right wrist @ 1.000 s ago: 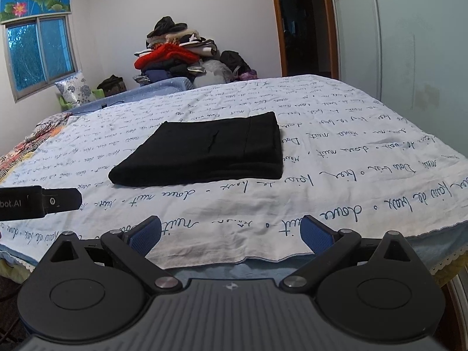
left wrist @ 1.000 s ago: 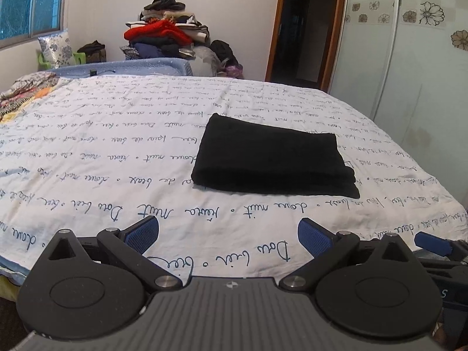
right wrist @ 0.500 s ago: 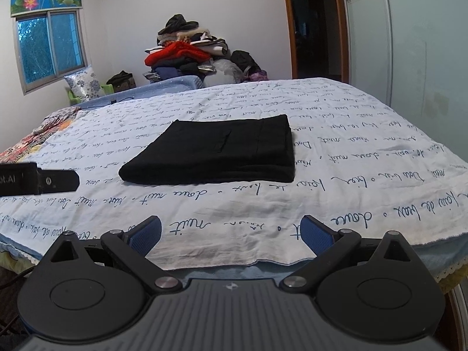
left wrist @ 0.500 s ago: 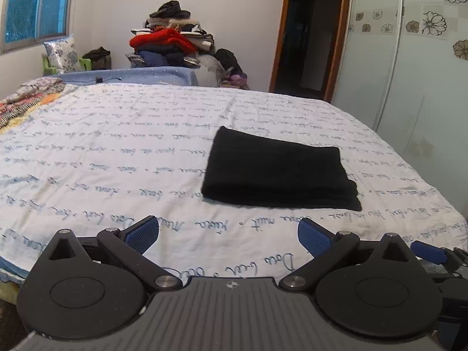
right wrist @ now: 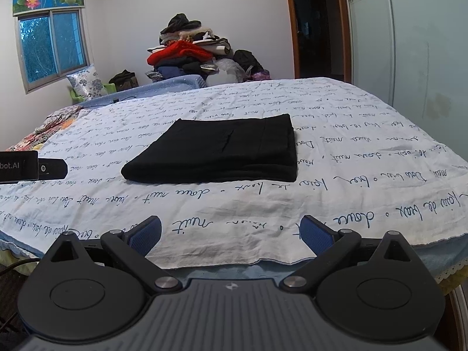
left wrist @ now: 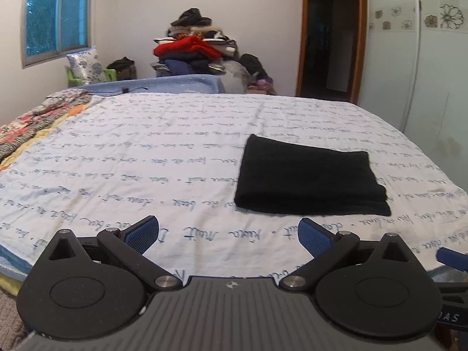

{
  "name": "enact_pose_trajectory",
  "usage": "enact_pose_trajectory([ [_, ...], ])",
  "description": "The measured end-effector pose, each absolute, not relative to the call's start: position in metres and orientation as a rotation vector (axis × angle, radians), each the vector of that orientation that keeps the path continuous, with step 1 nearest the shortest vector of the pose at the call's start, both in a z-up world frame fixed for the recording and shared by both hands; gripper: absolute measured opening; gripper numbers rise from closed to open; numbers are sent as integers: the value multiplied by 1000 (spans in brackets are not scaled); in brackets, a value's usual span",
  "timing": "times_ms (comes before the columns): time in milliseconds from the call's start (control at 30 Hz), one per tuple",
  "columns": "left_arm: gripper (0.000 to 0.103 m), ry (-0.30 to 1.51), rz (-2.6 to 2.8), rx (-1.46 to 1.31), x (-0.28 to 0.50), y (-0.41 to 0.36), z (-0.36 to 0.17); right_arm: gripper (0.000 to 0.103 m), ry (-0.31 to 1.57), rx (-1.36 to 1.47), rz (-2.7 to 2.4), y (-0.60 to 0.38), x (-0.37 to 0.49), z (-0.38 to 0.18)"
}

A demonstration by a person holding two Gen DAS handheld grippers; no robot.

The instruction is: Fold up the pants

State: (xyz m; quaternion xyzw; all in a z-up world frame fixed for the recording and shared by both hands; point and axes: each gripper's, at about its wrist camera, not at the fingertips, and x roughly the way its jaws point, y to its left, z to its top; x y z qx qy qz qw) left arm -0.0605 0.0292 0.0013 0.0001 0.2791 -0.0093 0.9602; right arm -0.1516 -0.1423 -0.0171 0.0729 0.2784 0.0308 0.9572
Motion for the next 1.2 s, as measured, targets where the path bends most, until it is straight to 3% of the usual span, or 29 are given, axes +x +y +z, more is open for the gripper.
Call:
enact_pose_trajectory([
  [1200,102,644,-69,-28,-54,27,-11,102,607,170,75,-142,-150,-25],
])
